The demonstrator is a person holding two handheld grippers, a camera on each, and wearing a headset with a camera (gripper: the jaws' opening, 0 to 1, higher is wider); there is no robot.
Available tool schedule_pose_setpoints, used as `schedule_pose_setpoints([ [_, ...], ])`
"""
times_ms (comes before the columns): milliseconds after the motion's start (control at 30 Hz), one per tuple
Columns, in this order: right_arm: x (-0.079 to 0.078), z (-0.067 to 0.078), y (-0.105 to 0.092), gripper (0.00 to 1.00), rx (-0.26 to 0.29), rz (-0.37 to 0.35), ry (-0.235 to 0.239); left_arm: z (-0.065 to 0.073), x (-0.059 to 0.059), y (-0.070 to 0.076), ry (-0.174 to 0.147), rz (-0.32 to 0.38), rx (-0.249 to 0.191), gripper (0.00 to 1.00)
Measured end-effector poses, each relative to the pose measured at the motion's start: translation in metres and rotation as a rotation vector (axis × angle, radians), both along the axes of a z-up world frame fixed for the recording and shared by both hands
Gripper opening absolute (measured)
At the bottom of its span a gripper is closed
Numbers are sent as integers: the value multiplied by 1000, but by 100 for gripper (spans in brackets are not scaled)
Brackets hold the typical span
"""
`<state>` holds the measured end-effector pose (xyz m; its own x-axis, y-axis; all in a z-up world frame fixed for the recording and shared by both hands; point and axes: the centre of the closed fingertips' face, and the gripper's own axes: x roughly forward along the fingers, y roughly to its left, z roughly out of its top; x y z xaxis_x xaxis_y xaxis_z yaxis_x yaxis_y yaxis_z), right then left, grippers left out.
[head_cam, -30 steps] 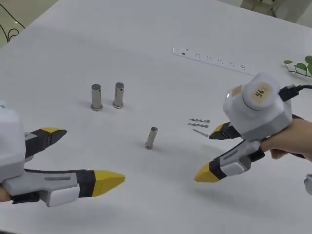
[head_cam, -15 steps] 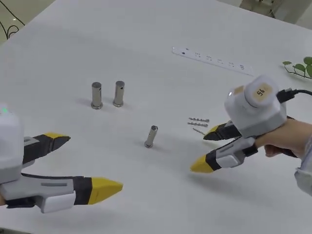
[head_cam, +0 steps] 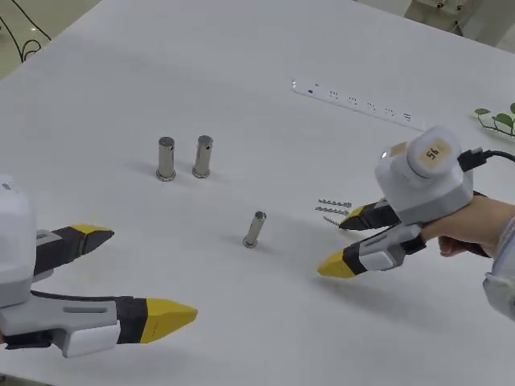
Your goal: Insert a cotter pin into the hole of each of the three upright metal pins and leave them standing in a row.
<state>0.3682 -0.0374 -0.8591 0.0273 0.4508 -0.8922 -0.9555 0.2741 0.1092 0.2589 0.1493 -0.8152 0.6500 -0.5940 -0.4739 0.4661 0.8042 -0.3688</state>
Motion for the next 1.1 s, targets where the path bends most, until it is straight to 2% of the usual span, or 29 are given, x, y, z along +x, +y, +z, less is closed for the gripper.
schedule_pose_setpoints([
  [233, 9, 0, -3, 55, -7, -12, -20, 2, 1, 3, -12, 11, -2, 89],
  [467, 15, -4, -5, 52, -25, -2, -30, -2, -1, 8, -3, 24, -7, 87],
  [600, 19, -4, 0, 46, -6, -24, -25, -4, -2, 11, 6, 36, -14, 87],
  [700, 21, -6, 2, 46, -5, -28, -22, -4, -2, 13, 6, 46, -20, 86],
  [900, 22, -6, 1, 45, -33, 3, -38, -5, -2, 15, 10, 51, -22, 83],
  [1100, 23, -7, -3, 40, -63, 36, -65, -5, -4, 14, 18, 35, -4, 82],
])
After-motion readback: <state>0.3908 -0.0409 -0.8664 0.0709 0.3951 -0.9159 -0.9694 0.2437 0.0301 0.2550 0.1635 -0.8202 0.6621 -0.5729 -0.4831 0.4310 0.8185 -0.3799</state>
